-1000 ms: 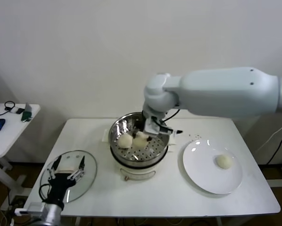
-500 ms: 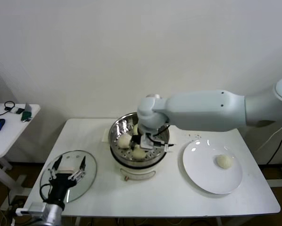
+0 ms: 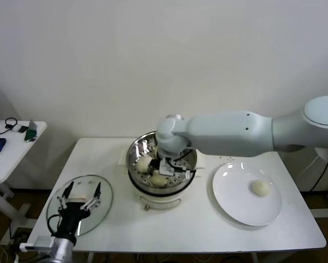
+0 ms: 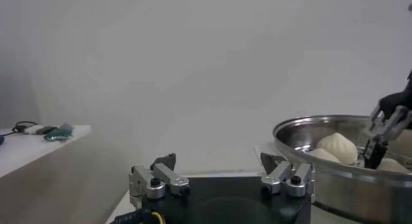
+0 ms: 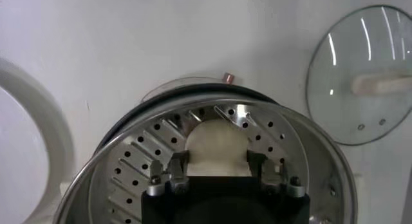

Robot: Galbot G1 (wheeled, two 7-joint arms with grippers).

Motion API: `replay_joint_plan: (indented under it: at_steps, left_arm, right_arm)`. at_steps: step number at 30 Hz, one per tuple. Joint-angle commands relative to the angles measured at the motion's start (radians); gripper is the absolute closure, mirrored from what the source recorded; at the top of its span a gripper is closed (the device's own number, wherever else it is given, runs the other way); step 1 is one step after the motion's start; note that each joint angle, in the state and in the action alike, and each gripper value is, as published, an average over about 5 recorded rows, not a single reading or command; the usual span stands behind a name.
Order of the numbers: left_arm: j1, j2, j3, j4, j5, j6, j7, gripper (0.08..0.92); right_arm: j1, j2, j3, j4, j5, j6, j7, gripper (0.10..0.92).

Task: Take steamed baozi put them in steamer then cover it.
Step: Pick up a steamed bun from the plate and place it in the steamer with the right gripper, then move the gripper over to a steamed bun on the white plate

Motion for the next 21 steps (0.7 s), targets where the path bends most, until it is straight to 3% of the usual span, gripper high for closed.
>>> replay_joint_plan:
  at_steps: [1, 5, 13, 21]
  left_arm:
    - [0.002, 0.000, 0.001, 0.000, 0.001, -0.001, 0.002, 0.177]
    - [0.003, 0.002, 0.000, -0.002, 0.002, -0.002, 0.003, 0.177]
    - [0.006, 0.000, 0.005, -0.012, 0.012, 0.000, 0.005, 0.177]
    - [0.014, 0.000, 0.007, -0.021, 0.013, -0.002, 0.005, 0.177]
  right_arm:
    - [-0.014, 0.004, 0.010, -0.023, 0.011, 0.002, -0.017, 0.285]
    - [0.016, -0.009, 0.014, -0.023, 0.064, 0.004, -0.032, 0.213]
    - [0.185, -0.089, -0.029, -0.113, 0.332, -0.010, -0.154, 0.202]
    - [0.372, -0.261, -0.194, -0.254, 0.688, -0.229, -0.219, 0.203]
